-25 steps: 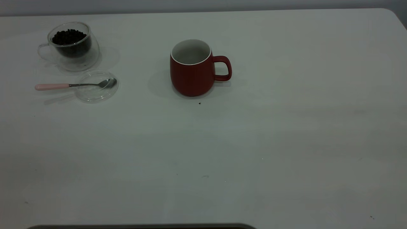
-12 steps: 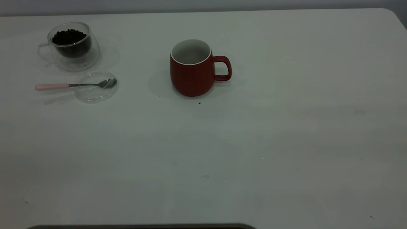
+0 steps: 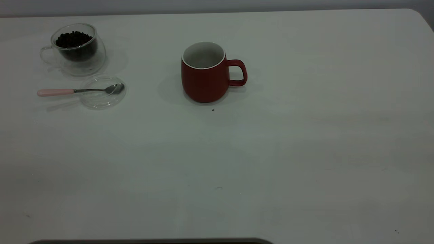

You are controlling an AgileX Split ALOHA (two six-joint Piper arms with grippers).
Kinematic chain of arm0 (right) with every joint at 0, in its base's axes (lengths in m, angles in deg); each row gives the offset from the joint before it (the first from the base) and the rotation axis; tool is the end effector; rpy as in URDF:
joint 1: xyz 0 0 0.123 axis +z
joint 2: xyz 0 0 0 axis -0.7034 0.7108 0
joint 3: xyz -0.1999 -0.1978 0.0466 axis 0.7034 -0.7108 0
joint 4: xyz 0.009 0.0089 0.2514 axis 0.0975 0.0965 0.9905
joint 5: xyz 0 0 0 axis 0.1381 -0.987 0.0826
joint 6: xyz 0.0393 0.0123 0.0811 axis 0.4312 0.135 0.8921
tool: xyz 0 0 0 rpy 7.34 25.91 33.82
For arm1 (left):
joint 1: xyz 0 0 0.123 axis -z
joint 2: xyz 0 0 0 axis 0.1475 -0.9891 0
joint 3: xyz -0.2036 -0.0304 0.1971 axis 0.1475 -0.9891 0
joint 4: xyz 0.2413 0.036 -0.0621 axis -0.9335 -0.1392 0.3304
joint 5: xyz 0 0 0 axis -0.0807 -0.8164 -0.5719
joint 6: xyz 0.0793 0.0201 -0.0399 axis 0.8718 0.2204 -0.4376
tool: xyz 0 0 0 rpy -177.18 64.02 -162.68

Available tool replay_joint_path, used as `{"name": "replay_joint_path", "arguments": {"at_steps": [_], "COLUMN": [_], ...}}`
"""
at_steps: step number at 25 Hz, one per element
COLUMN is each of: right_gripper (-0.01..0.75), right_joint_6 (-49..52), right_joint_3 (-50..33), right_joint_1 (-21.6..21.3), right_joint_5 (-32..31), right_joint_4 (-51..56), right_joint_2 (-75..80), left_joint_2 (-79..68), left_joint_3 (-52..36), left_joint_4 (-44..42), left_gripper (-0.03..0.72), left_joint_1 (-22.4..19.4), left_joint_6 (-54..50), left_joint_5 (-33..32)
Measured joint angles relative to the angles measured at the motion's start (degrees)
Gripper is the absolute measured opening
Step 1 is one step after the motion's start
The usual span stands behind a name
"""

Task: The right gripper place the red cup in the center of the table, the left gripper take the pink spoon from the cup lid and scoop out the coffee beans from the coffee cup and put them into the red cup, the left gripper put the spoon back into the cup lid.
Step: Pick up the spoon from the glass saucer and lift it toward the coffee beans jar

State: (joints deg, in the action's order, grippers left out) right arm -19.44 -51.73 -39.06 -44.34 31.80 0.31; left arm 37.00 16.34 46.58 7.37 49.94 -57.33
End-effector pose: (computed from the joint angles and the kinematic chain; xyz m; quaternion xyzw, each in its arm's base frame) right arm 0.0006 -0.0074 0.2646 0.0033 0.8838 0.0015 0.4679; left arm -0.0106 -0.0136 0.2681 0.0674 0.8682 -0.0373 0.4902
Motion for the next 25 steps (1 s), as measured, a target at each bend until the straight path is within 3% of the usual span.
{"name": "replay_joint_path", "arguments": {"at_steps": [21,25], "right_gripper": [0.579,0.579], "right_joint_6": [0.0,0.0], "right_joint_3": [0.0,0.0], "right_joint_1": [0.0,0.0], "right_joint_5": [0.0,0.0], "right_joint_4": [0.0,0.0], "right_joint_2": [0.0,0.0], "left_joint_2": [0.0,-3.1], "left_joint_3": [0.0,0.3], "left_joint_4": [0.0,-0.4], "left_gripper": [0.527,0.527], "left_joint_1": [0.0,0.0], "left_joint_6": [-0.1,-4.8], "left_joint_5": [0.1,2.2]}}
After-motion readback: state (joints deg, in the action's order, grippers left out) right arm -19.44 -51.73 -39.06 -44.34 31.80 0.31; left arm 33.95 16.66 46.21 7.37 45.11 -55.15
